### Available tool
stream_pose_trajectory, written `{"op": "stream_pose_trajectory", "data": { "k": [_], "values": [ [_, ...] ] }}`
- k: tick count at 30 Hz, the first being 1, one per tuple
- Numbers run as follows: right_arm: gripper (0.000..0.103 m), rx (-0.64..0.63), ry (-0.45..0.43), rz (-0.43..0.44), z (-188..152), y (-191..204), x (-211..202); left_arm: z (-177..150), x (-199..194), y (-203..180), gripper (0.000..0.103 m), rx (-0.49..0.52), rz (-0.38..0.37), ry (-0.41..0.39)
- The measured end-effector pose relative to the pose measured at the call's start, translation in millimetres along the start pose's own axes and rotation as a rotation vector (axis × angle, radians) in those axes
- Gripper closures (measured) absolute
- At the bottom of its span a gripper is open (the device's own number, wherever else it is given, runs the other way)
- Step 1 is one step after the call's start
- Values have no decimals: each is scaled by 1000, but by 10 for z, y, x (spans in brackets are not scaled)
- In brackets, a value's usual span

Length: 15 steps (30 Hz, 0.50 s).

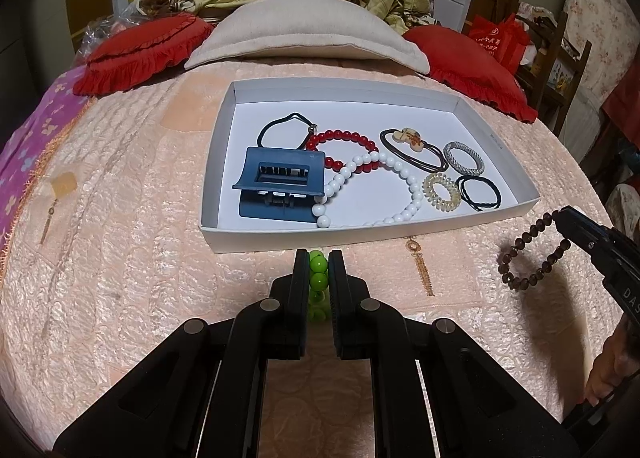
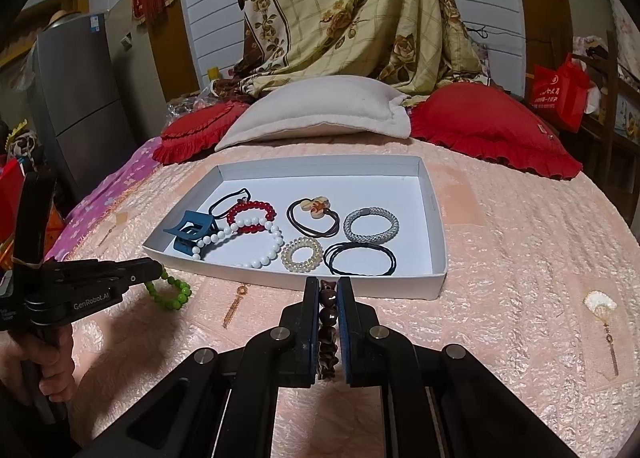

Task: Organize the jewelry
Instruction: 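Lift the green bracelet with the left gripper while the right lifts the brown bracelet toward the tray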

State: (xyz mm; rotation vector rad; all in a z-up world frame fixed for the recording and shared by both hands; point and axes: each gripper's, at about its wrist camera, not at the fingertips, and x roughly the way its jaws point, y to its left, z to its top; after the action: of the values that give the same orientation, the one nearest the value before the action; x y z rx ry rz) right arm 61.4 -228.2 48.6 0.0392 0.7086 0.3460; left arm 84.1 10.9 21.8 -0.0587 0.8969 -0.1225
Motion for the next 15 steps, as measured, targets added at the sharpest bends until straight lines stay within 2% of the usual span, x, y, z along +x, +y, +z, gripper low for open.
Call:
{"op": "stream_pose_trajectory", "data": {
  "k": [15],
  "values": [
    [95,-3,-28,-2,60,-5,-90,14,-60,-2,95,5,-3,-11]
  ]
}}
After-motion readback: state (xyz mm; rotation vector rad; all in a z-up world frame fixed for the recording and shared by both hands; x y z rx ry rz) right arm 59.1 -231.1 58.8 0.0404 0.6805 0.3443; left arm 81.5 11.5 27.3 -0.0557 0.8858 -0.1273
